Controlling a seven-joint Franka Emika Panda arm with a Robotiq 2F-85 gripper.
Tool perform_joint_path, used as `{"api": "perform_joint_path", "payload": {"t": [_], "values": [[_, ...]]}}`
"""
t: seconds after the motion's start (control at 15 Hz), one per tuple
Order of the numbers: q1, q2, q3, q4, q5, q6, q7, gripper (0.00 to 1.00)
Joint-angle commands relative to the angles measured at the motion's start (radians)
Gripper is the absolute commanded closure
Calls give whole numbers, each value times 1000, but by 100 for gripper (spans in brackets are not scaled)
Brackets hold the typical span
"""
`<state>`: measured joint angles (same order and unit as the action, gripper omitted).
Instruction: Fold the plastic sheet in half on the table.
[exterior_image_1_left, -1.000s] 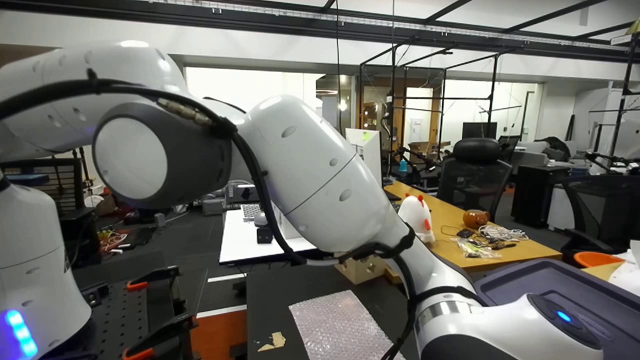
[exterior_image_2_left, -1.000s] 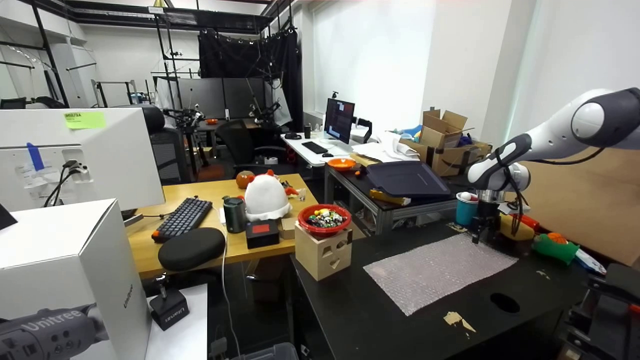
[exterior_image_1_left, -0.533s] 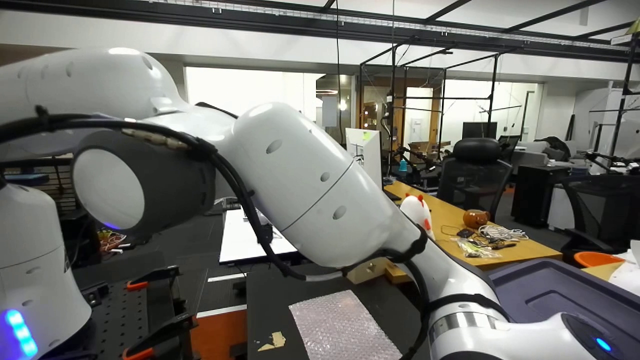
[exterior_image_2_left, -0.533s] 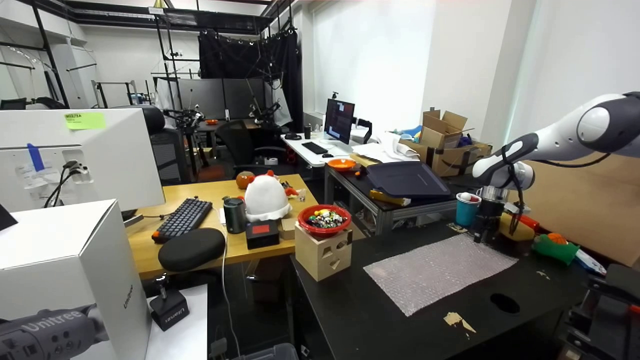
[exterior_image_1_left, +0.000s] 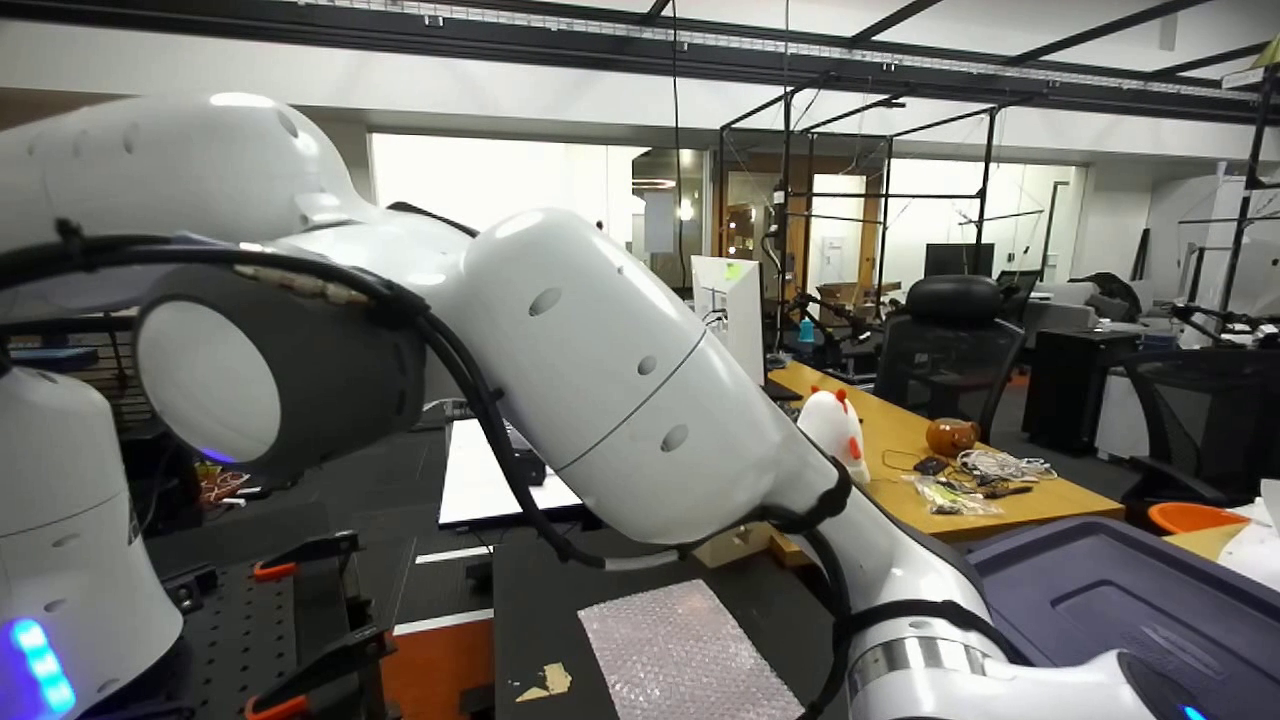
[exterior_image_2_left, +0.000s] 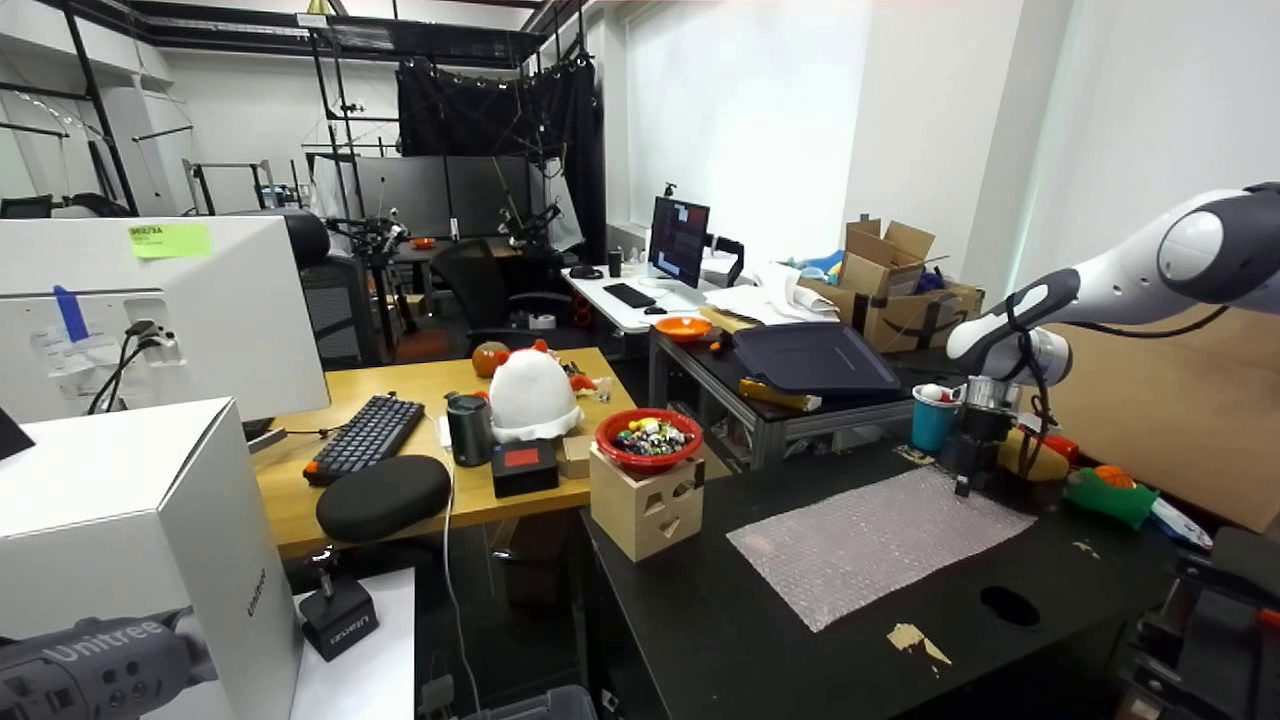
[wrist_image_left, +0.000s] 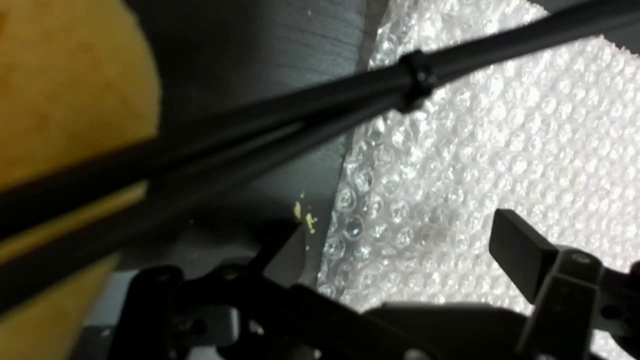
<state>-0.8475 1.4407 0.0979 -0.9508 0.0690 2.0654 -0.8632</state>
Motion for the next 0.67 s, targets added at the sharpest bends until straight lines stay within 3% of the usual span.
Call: {"api": "perform_joint_path", "payload": {"t": [0.0, 0.6], "values": [[-18, -19, 24, -57, 10, -45, -57, 0], [-32, -23, 62, -86, 13, -115, -114, 0]]}}
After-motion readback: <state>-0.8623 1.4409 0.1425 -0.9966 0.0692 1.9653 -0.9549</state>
